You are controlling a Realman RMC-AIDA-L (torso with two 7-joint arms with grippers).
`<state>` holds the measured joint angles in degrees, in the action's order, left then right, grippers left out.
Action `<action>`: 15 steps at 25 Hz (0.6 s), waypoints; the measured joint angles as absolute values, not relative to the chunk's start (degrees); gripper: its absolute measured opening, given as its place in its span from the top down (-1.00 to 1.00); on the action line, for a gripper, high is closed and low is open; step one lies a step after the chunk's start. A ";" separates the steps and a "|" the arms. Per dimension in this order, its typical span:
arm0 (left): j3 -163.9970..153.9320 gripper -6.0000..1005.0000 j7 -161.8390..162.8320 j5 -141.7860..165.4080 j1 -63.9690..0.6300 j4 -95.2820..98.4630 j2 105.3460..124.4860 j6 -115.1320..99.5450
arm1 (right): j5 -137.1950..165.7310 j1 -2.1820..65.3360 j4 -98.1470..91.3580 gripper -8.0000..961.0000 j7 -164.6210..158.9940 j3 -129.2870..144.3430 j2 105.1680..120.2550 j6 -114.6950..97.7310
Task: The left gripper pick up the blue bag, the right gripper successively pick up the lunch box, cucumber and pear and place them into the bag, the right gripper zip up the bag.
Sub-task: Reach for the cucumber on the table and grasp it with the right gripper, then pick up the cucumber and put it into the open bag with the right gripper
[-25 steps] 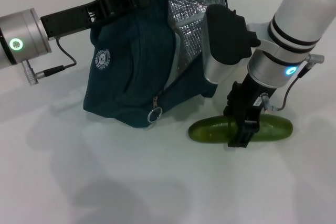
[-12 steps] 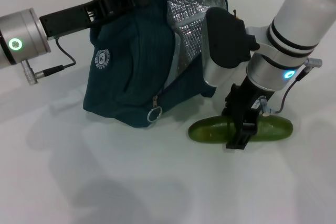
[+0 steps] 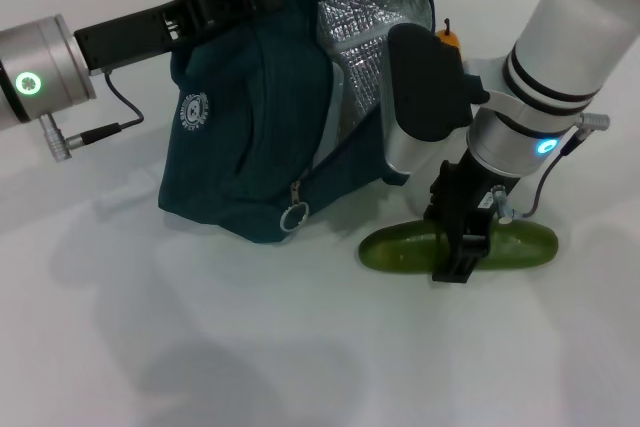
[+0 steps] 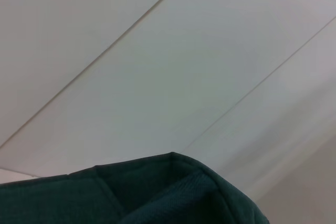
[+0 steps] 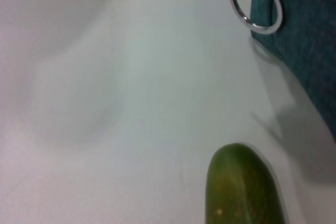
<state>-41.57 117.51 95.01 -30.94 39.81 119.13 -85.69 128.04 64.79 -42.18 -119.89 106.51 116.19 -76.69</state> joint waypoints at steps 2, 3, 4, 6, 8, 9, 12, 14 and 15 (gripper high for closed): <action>-41.57 0.89 117.51 95.01 -30.94 39.81 119.10 -85.69 | 128.04 64.86 -42.18 -0.60 -119.89 106.47 116.19 -76.68; -41.57 0.89 117.51 95.01 -30.94 39.81 119.09 -85.68 | 128.04 64.91 -42.18 -0.60 -119.89 106.42 116.19 -76.68; -41.57 0.89 117.51 95.01 -30.96 39.81 119.09 -85.63 | 128.05 64.93 -42.18 -0.59 -119.89 106.37 116.19 -76.74; -41.57 0.89 117.51 95.01 -31.00 39.81 119.09 -85.42 | 128.02 64.94 -42.18 -0.59 -119.88 106.33 116.19 -76.87; -41.57 0.89 117.51 95.01 -31.01 39.81 119.09 -85.34 | 127.98 64.95 -42.18 -0.59 -119.89 106.32 116.19 -76.86; -41.57 0.89 117.51 95.01 -31.02 39.81 119.09 -85.33 | 127.95 64.96 -42.18 -0.56 -119.89 106.30 116.19 -76.80; -41.57 0.89 117.51 95.01 -31.03 39.81 119.09 -85.30 | 127.90 65.05 -42.18 -0.47 -119.92 106.20 116.19 -76.70; -41.57 0.89 117.51 95.01 -31.01 39.81 119.09 -85.29 | 127.89 65.09 -42.32 -0.42 -119.91 106.18 116.19 -76.64; -41.57 0.89 117.51 95.01 -31.00 39.81 119.09 -85.28 | 127.88 65.10 -42.52 -0.39 -119.91 106.17 116.19 -76.57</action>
<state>-41.57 117.51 95.01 -31.00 39.81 119.09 -85.28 127.88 65.10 -42.52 -119.91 106.17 116.19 -76.57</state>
